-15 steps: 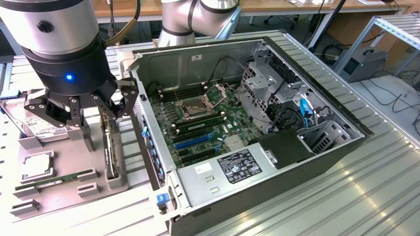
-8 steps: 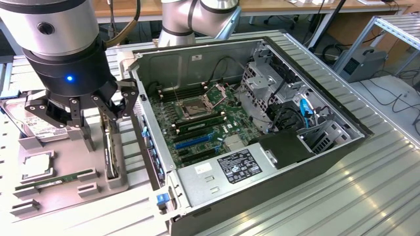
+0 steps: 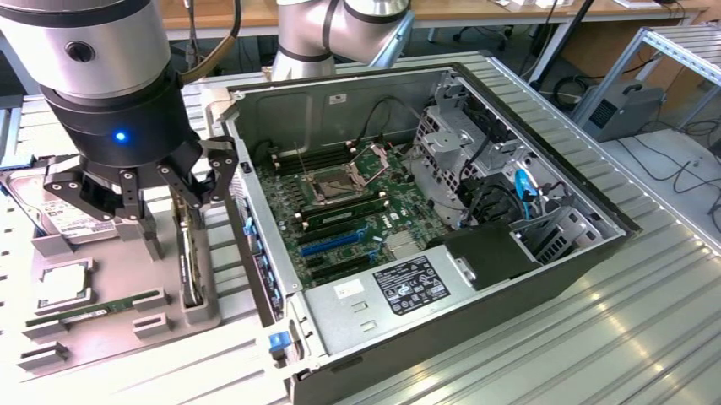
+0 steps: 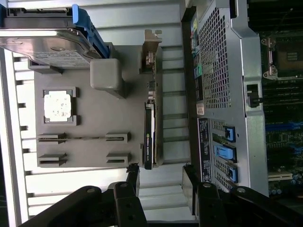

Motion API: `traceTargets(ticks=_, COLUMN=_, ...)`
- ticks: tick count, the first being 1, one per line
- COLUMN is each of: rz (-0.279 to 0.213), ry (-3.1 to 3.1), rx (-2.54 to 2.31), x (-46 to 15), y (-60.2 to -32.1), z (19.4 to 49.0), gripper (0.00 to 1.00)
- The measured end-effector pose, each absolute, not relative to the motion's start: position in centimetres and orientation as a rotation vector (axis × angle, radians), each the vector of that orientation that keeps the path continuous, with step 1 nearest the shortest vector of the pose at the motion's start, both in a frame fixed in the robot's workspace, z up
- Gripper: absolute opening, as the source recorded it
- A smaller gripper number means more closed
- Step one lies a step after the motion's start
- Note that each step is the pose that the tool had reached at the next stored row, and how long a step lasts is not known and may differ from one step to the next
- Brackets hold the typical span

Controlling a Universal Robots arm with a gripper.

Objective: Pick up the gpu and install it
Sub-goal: 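Pick up the gpu and move the gpu toward the slot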

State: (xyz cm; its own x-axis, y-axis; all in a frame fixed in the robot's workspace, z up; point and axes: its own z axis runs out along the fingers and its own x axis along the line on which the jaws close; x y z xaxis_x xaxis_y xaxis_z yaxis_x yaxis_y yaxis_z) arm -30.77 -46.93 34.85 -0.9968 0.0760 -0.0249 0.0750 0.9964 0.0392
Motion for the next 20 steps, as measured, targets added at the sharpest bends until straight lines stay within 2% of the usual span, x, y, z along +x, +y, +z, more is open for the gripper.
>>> traceTargets(ticks=20, rz=0.06, ry=3.113, rx=0.118, x=-30.77, y=-46.93, z=34.45, gripper=0.5)
